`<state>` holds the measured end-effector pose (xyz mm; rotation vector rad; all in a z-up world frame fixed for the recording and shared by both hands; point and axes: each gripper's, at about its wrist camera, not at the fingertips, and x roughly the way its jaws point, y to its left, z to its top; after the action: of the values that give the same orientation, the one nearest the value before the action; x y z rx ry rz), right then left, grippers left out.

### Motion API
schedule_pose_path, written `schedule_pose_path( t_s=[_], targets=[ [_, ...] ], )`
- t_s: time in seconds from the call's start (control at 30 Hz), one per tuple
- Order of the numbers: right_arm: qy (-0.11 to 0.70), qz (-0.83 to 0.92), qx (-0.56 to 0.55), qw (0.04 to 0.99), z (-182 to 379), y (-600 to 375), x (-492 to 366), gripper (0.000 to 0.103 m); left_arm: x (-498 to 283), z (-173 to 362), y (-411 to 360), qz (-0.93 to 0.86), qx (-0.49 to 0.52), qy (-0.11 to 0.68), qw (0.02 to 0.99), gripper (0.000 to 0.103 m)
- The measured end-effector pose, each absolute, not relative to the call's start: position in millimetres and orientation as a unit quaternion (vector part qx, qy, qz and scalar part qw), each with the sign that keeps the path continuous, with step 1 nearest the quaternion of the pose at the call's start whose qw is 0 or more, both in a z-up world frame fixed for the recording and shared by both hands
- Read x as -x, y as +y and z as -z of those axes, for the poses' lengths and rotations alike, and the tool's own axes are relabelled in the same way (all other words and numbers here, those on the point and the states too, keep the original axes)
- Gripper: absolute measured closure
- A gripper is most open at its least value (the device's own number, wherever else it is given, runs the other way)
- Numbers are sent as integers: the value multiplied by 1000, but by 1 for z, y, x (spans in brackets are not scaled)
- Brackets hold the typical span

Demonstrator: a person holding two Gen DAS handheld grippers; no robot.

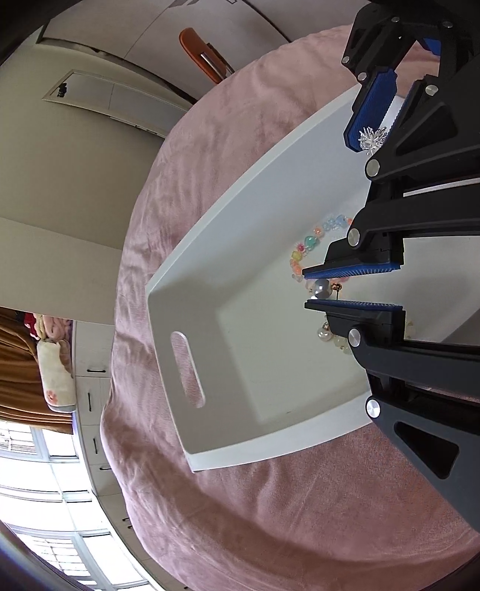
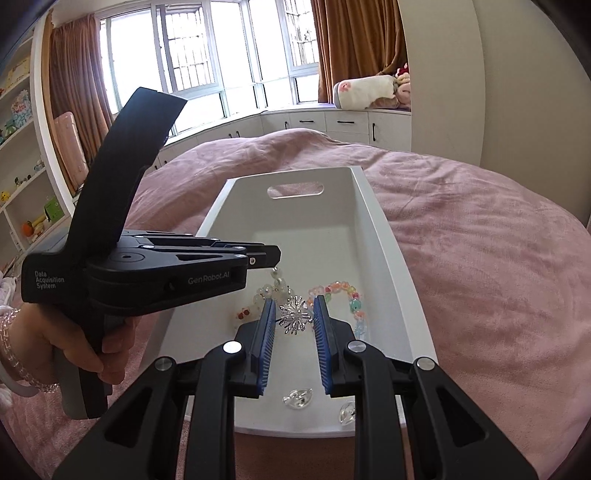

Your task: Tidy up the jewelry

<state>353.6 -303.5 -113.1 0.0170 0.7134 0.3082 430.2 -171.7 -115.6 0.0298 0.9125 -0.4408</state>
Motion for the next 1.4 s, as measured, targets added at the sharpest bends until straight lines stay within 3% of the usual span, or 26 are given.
schedule_pose_path(
  t_s=[0.17, 0.2, 0.23, 0.27, 0.4, 0.47, 0.53, 0.57, 0.67, 1.03, 1.4],
  targets=[
    [350, -140, 1, 926, 111, -303, -352, 76, -430, 116, -172, 216, -14, 435, 874, 83],
    [350, -137, 3, 927, 110, -303, -351, 72, -429, 115, -172, 216, -14, 434, 874, 74],
    [350, -133, 6, 927, 109, -303, -350, 60, -428, 115, -172, 214, -14, 432, 876, 64],
    [347, -131, 8, 929, 108, -303, -350, 51, -427, 113, -172, 214, -13, 429, 877, 61],
    [337, -124, 26, 933, 98, -299, -342, 45, -417, 106, -168, 205, -15, 413, 887, 45],
    [333, -123, 31, 934, 93, -297, -338, 39, -410, 100, -164, 200, -15, 404, 893, 42],
    [327, -120, 38, 937, 87, -296, -334, 34, -403, 93, -160, 190, -17, 396, 898, 26],
    [324, -118, 42, 938, 84, -295, -331, 28, -398, 88, -157, 185, -20, 390, 902, 24],
    [314, -116, 53, 941, 72, -291, -320, 22, -384, 75, -153, 180, -36, 382, 906, 20],
    [274, -116, 71, 952, 24, -279, -269, 18, -320, 7, -124, 156, -33, 330, 930, 11],
    [247, -110, 82, 959, -7, -269, -211, 13, -235, -42, -92, 121, -11, 296, 947, 9]
  ],
)
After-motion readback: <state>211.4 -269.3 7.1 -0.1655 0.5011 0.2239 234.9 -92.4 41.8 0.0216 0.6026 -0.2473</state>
